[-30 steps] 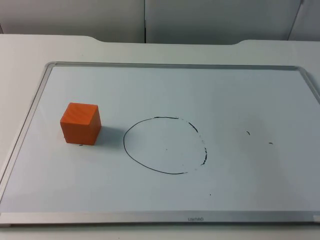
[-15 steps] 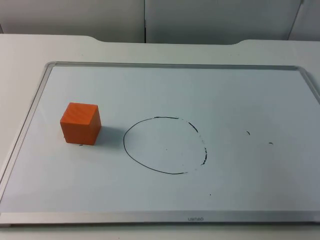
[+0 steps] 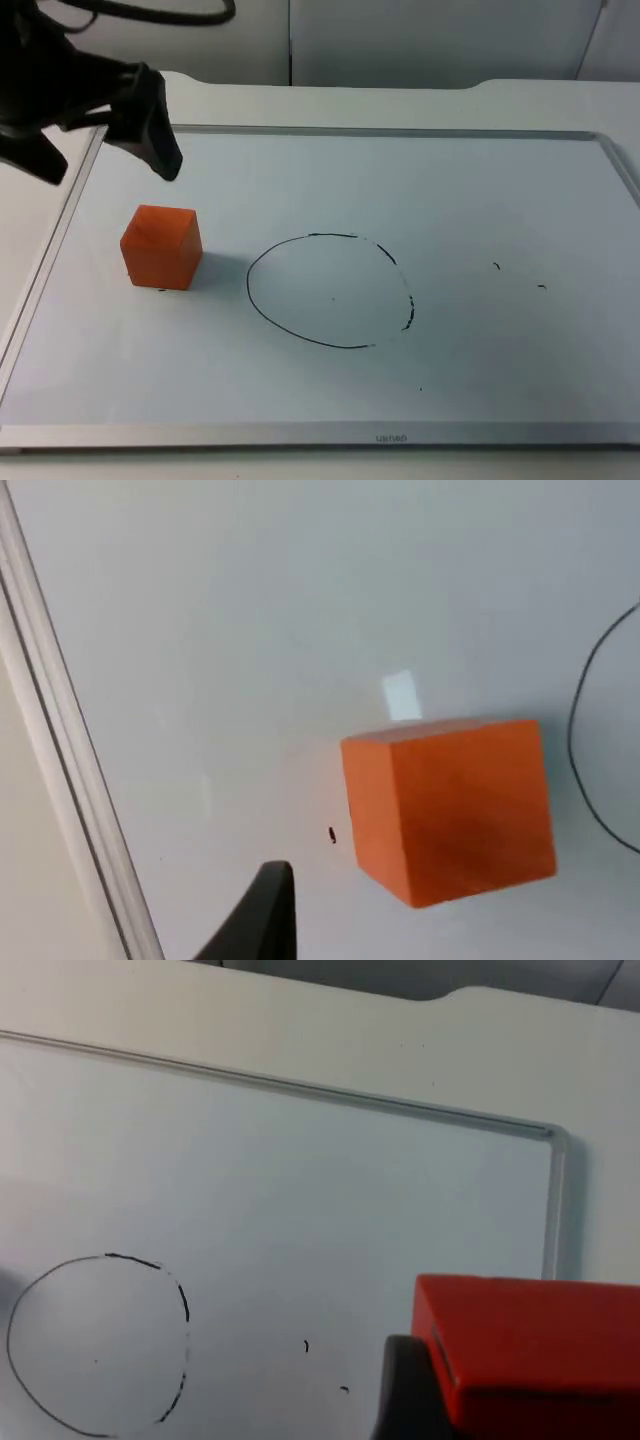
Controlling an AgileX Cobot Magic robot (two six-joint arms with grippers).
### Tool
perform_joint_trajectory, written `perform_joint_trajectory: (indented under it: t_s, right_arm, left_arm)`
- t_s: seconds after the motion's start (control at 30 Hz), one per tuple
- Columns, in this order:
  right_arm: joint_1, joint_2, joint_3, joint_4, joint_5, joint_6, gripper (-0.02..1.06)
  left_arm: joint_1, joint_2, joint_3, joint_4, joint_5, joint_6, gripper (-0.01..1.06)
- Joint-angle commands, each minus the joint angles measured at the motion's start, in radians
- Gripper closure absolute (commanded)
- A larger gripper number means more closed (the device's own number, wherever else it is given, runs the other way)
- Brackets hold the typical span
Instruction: Pick up one cube with the left hand and another cube with the right hand. First place the cube in the right hand at the target position, then stack the cube in the left hand on top.
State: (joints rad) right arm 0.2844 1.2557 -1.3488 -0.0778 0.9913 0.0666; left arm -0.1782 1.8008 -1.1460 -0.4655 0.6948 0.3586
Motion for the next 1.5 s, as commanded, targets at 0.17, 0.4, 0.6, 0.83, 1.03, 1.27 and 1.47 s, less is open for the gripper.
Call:
perform_joint_trajectory:
  t_s: [0.17, 0.4, 0.6, 0.83, 1.03, 1.27, 1.47]
  right_arm:
    - [0.004, -0.003, -0.003, 0.005, -0.039, 0.003, 1.05]
    - [0.004, -0.001, -0.003, 0.005, -0.039, 0.003, 1.05]
    - [0.004, -0.001, -0.003, 0.005, -0.047, 0.003, 1.05]
    - [0.004, -0.001, -0.003, 0.005, -0.051, -0.006, 1.05]
    - [0.004, -0.001, -0.003, 0.005, -0.051, -0.017, 1.05]
    - [0.004, -0.001, -0.003, -0.003, -0.062, -0.023, 1.05]
    - [0.004, -0.001, -0.003, -0.003, -0.075, -0.023, 1.05]
  left_arm:
    - [-0.068, 0.110, -0.079, 0.029, -0.009, -0.050, 0.01]
    - [-0.151, 0.163, -0.086, 0.348, -0.080, -0.345, 0.01]
    - [-0.163, 0.189, -0.086, 0.368, -0.116, -0.387, 0.01]
    - [-0.163, 0.218, -0.086, 0.352, -0.152, -0.389, 0.01]
    - [-0.166, 0.236, -0.086, 0.341, -0.169, -0.389, 0.01]
    - [-0.167, 0.242, -0.086, 0.340, -0.158, -0.389, 0.01]
    - [-0.167, 0.246, -0.086, 0.337, -0.154, -0.389, 0.06]
